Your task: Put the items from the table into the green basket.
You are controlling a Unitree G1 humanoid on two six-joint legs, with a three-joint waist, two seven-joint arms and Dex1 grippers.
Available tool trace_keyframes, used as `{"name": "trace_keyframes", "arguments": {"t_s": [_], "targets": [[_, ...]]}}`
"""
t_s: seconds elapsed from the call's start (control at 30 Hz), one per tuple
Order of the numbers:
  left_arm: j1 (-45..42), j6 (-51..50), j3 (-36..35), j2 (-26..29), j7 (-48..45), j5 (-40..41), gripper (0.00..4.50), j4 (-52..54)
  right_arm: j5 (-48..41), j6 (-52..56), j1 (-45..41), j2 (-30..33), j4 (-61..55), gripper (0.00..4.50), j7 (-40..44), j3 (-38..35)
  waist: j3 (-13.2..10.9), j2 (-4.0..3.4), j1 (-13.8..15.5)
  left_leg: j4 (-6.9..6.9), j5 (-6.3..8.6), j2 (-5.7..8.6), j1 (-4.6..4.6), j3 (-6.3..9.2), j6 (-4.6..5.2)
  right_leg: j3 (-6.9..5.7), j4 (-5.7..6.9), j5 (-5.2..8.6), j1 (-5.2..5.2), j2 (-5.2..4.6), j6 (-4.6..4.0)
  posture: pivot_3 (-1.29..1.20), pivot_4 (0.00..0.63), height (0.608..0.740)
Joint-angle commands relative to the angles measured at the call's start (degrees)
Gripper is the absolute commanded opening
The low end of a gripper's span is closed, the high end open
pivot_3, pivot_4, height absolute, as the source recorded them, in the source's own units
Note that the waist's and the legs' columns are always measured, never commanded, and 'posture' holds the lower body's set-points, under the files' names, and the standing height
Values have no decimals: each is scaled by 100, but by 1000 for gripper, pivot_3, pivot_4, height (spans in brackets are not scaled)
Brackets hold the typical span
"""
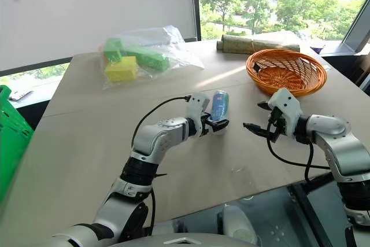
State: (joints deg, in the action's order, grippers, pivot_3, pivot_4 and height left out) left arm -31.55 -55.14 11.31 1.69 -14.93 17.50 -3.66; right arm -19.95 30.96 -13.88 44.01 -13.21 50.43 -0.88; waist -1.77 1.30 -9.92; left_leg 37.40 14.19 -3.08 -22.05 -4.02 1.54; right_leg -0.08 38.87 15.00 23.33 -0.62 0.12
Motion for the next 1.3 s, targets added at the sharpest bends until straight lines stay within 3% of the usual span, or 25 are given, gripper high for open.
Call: {"name": "trace_keyframes", "arguments": {"t_s": [0.03, 0.37, 0.5, 0.57, 0.8, 0.9, 1.1, 1.3], "targets": [[-74, 32, 187, -50, 18, -196, 4442, -169, 11, -119, -37, 71, -160, 4500, -76, -243, 0, 0, -37, 0, 0, 0, 6, 0, 0, 0, -1, 1, -6, 0, 1, -279, 0, 740], [-8, 216, 249, 15, 61, -507, 4442, -257, 31, -128, 43, 65, -107, 4500, -109, -270, -3, 1, -304, -9, 1, -2, 26, -1, -1, 7, -1, 5, -22, 3, 7, -285, 0, 740], [-9, 267, 126, 79, 93, -583, 2796, -257, -31, -145, 4, 4, -81, 4500, -73, -257, -3, 1, -358, -9, 1, 0, 29, -1, -1, 16, -1, 4, -23, 5, 8, -270, 0, 740], [-4, 326, 47, 108, 145, -611, 2377, -280, -89, -131, -29, -41, -81, 4500, -58, -252, -3, 2, -358, -9, 1, 0, 30, -1, -1, 17, -1, 4, -23, 5, 8, -267, 0, 740], [-31, 615, -114, 108, 232, -678, 2302, -301, -481, 1, -59, -167, -237, 4500, -1, -369, -7, 1, -351, -11, 1, -1, 29, -1, -1, 19, -2, 4, -22, 7, 8, -264, 0, 740], [-102, 931, -254, 169, 375, -823, 2274, -234, -1143, 291, -120, -330, -546, 4500, 126, -517, -13, 2, -349, -11, 1, -1, 28, -1, -1, 19, -3, 4, -21, 7, 8, -254, 0, 740], [-529, 1132, -1087, 1030, 669, -1068, 2274, 127, -2156, 820, -615, -649, -844, 4500, 103, -584, -31, 10, -333, -12, 1, -4, 29, 2, -1, 17, 0, 4, -21, 10, 8, -190, 0, 740], [-676, 991, -2283, 3089, 520, -1254, 2274, 530, -2846, 1003, -1622, -1240, -540, 4500, 191, -448, -50, 22, -262, -21, 1, -12, 17, 13, -3, 44, 3, 2, 7, 35, 7, -89, 0, 740]]}}
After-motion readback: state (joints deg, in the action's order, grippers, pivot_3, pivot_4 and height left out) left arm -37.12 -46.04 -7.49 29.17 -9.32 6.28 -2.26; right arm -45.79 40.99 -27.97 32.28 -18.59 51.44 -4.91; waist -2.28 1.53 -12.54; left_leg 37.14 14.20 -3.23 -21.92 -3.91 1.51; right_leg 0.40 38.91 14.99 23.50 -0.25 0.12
